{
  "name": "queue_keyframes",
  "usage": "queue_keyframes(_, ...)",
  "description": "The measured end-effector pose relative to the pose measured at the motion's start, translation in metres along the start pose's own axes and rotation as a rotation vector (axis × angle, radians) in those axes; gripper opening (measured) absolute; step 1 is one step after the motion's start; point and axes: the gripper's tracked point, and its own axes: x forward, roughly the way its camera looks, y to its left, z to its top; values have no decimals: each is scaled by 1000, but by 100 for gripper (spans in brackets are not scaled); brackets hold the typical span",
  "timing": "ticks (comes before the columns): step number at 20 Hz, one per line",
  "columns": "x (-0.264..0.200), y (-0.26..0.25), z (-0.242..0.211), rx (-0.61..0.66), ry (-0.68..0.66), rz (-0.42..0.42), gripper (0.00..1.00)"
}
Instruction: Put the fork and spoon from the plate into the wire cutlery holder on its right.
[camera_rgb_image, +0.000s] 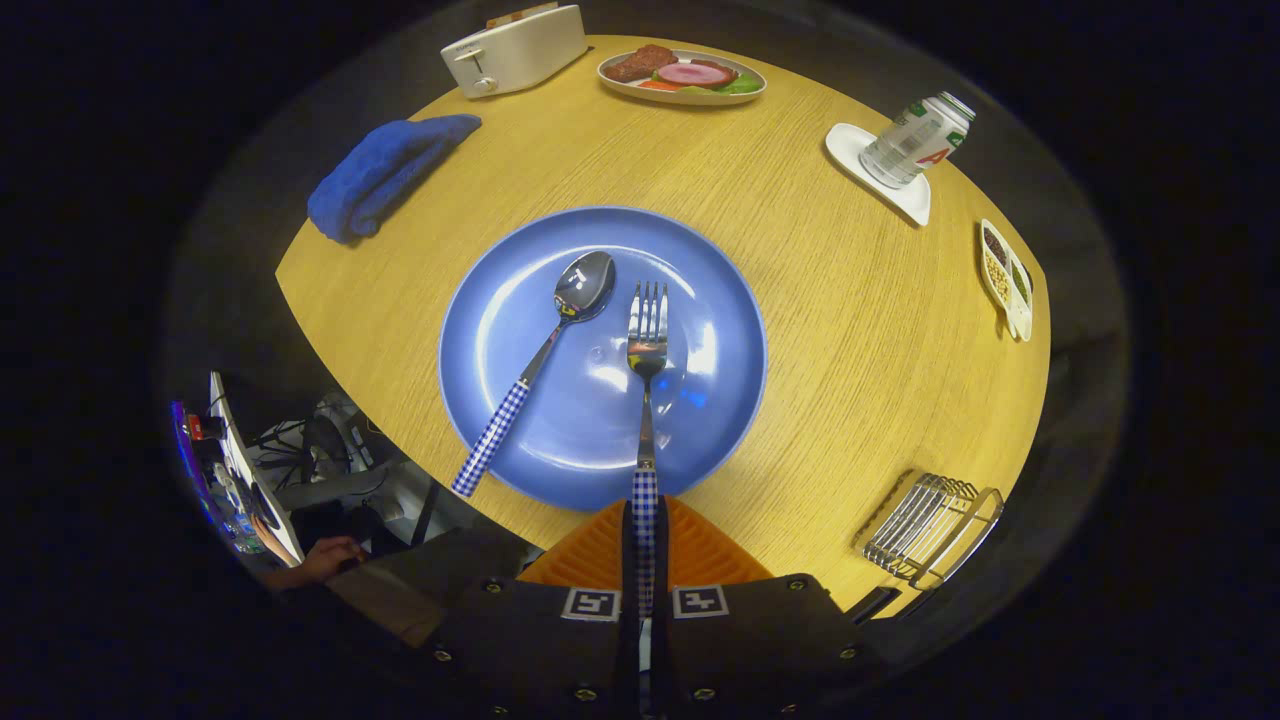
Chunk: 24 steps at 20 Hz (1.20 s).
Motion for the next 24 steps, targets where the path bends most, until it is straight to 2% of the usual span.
queue_keyframes(11, -75, -45, -52, 63, 54, 90, 5)
queue_keyframes(24, -136, -110, -122, 99, 132, 73, 5)
